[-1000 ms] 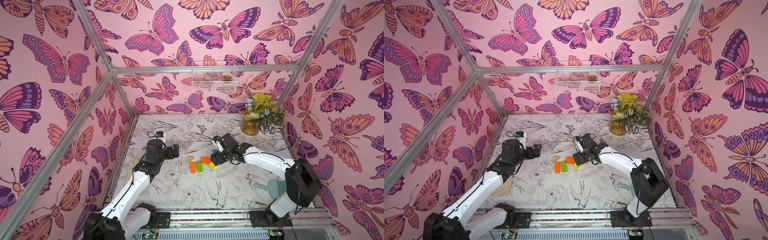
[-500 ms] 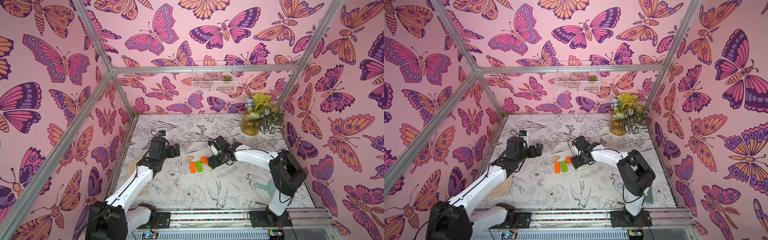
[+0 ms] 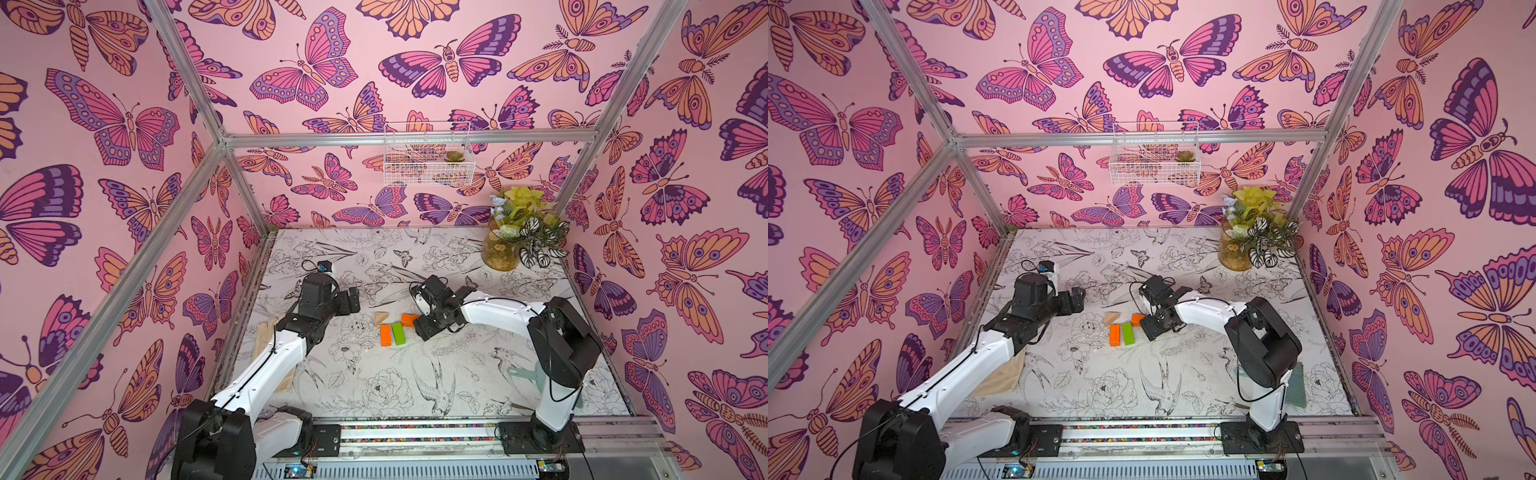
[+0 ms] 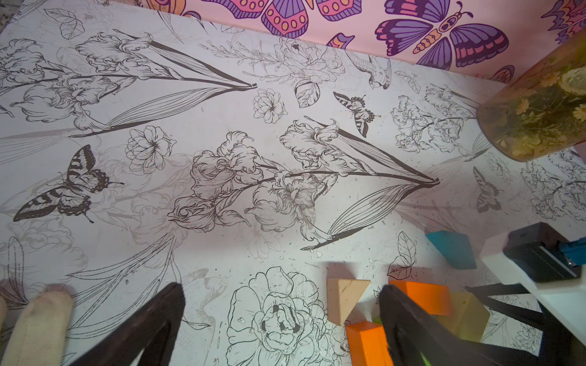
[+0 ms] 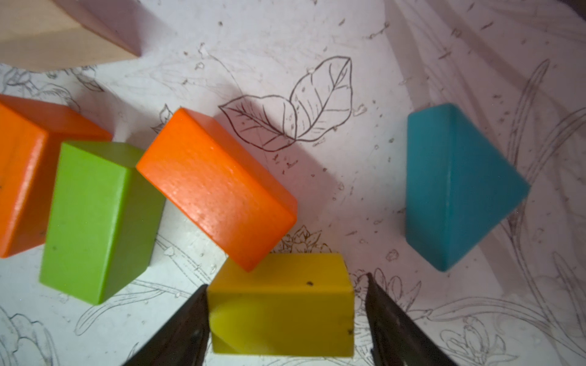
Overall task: Assemble a piece of candy with building blocks
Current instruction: Pick up the building block from the center of the board, then place the building block at the center of the board.
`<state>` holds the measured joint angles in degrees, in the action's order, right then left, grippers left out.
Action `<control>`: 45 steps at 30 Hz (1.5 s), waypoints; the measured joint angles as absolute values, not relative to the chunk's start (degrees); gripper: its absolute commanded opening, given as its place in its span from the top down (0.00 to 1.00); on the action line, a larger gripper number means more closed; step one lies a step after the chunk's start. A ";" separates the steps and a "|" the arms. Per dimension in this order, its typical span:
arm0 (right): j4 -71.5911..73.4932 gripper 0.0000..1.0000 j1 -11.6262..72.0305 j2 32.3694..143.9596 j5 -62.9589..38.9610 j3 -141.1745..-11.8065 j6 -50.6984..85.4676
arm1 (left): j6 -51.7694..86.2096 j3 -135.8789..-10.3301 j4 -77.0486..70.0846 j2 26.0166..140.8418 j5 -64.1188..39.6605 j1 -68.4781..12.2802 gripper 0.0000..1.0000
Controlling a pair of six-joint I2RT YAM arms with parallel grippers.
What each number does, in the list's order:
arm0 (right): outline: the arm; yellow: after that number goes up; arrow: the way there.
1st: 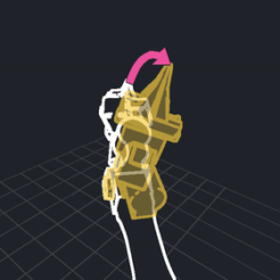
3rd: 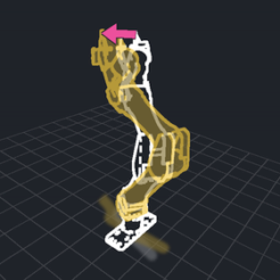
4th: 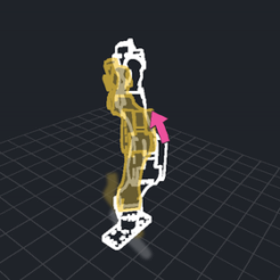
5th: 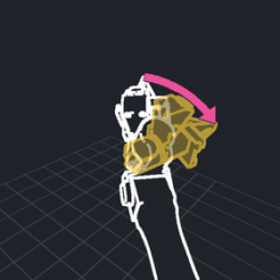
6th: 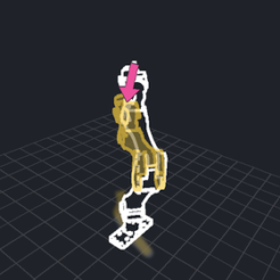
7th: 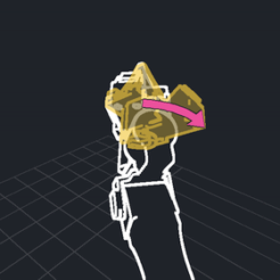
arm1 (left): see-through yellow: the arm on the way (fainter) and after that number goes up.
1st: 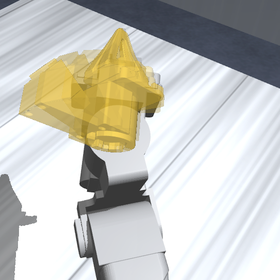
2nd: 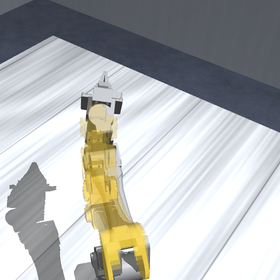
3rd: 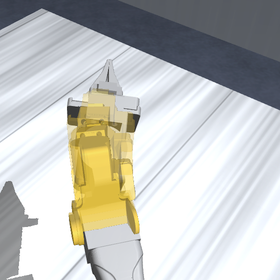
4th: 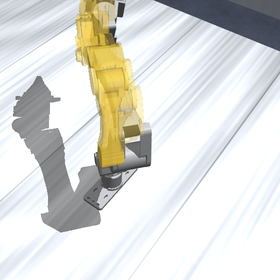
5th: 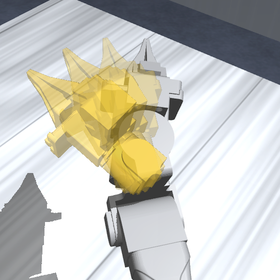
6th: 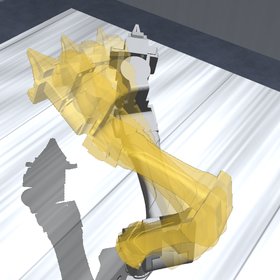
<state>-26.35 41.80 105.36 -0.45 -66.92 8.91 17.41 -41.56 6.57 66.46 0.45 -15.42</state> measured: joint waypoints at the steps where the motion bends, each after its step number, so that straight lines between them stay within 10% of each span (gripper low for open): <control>1: -26.37 0.33 41.85 105.43 -0.23 -66.94 8.80 | 17.39 -41.56 6.57 66.46 0.43 -15.44 0.02; 8: -26.74 0.60 42.46 105.75 0.97 -67.48 8.67 | 17.39 -41.52 6.59 65.91 0.47 -15.44 0.01; 23: -30.68 0.63 36.56 88.86 12.53 -76.88 19.77 | 16.75 -41.50 6.59 65.58 0.47 -15.46 0.01; 45: -30.87 0.59 35.51 123.13 7.88 -100.29 26.87 | 17.02 -41.52 7.44 64.77 0.47 -15.46 0.01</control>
<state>-30.87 35.51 123.13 7.88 -100.29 26.87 17.02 -41.52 7.44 64.77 0.47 -15.46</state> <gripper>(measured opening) 0.638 0.990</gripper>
